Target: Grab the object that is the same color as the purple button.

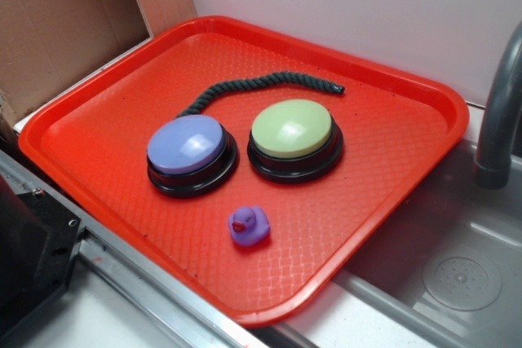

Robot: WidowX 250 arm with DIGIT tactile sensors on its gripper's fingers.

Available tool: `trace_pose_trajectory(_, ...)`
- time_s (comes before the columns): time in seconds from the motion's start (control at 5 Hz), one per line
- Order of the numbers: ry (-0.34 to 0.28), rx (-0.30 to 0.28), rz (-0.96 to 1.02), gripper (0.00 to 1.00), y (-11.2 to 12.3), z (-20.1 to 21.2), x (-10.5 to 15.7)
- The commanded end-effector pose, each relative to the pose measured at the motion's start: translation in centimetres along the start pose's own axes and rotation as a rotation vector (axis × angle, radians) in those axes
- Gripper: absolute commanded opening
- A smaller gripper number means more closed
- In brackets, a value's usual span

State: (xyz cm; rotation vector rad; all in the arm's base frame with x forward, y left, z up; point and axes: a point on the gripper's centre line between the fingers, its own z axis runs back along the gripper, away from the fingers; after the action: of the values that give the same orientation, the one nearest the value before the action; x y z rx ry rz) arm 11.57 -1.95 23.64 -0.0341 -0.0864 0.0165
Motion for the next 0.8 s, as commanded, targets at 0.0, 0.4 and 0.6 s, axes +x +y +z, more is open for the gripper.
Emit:
trace_pose_trajectory(0.0, 0.0, 0.0, 0.0, 1.0, 0.0, 0.0, 0.0)
trace_pose_trajectory(0.4, -0.047, -0.051, 0.073, 1.0, -2.7, -2.9, 0.7)
trace_pose_trajectory(0.6, -0.071, -0.114, 0.203, 1.0, -4.1, -5.1, 1.2)
